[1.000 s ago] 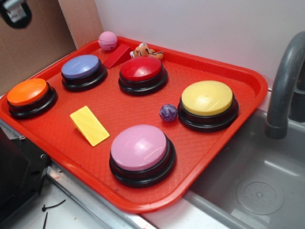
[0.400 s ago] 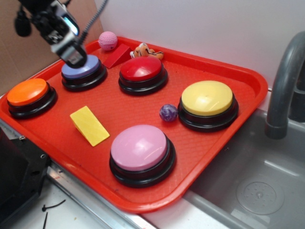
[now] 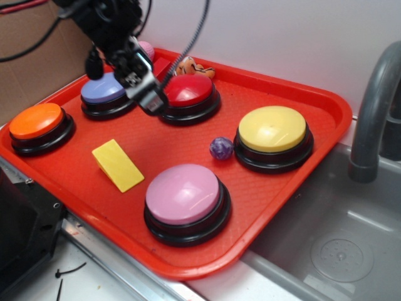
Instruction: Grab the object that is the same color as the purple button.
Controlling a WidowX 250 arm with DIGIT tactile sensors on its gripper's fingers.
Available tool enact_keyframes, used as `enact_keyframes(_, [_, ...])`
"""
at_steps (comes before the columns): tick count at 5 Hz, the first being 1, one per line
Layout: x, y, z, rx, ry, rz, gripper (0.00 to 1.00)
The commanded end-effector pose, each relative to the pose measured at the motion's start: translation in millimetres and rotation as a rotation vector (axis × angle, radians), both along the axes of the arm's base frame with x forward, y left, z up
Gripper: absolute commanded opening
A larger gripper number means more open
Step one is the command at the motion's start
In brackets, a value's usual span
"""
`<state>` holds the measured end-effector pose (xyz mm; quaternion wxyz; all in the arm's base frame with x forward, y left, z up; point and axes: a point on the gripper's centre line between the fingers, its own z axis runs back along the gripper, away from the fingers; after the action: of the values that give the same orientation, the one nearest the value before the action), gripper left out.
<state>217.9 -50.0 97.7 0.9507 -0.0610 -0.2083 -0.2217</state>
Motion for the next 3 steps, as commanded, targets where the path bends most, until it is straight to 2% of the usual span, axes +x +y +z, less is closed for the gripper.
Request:
enact_keyframes(1, [26.7,-23.1,-14.2,0.015,0.003,-0.039,1.0])
enact_keyframes(3, [36.5,-39.2,-27.0,0.035,0.031,-0.043,1.0])
